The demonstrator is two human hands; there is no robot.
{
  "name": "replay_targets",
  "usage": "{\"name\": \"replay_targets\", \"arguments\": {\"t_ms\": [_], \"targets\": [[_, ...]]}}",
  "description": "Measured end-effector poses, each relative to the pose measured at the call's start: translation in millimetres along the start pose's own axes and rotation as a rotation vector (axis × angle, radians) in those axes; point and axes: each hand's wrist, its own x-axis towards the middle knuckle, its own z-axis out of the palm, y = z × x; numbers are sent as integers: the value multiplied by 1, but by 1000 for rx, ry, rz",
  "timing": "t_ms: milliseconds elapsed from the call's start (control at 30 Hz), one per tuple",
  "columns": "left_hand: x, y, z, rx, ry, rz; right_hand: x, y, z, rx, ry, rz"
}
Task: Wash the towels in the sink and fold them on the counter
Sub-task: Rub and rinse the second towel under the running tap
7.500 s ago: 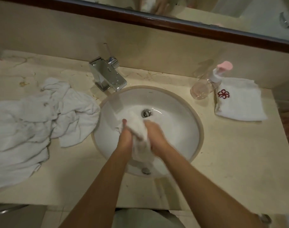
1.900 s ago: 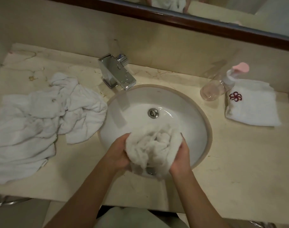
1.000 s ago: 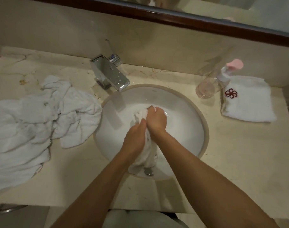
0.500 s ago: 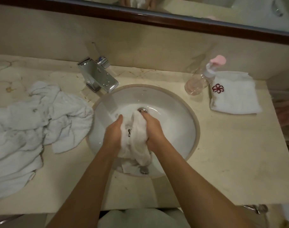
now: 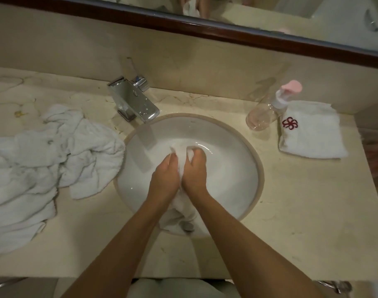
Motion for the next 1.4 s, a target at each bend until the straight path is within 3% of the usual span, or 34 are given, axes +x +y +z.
{"name": "replay_targets", "arguments": {"t_ms": [100, 167, 200, 267, 367, 467, 533, 633, 700, 833, 867, 967, 1033, 1100, 1300, 1400], "targets": [[27, 3, -13, 11, 47, -18, 14, 0, 3, 116, -100, 141], [42, 9, -22, -49, 100, -36, -2, -10, 4, -68, -96, 4], [43, 12, -21, -59, 91, -25, -6, -12, 4, -115, -77, -43], [29, 20, -9, 28, 31, 62, 11, -13, -1, -143, 47, 47], [18, 28, 0, 8, 111, 97, 29, -24, -6, 90, 105, 98], [42, 23, -15, -99, 171, 9, 0, -33, 0, 6, -98, -117], [37, 16, -11, -15, 87, 43, 4, -25, 3, -32, -105, -10], [9, 10, 3, 151, -17, 25, 45, -8, 0, 116, 11, 252], [8, 3, -3, 27, -32, -17, 49, 7, -7, 347, -31, 335], [26, -15, -43, -453, 122, -219, 14, 22, -44, 1047, -170, 465], [26, -21, -52, -537, 85, -246, 10, 32, -55, 1131, -172, 468], [29, -37, -70, -902, -252, -420, -10, 31, -79, 1198, -241, 369], [28, -38, -68, -1031, -265, -457, -13, 24, -85, 1128, -246, 326], [20, -27, -57, -1002, -116, -452, -12, 14, -80, 921, -238, 300], [-1, -7, 0, -428, -103, -402, -28, -6, -13, -99, -93, -138], [-12, 0, 1, -194, -30, -294, -3, -7, -7, -163, 17, 57]]}}
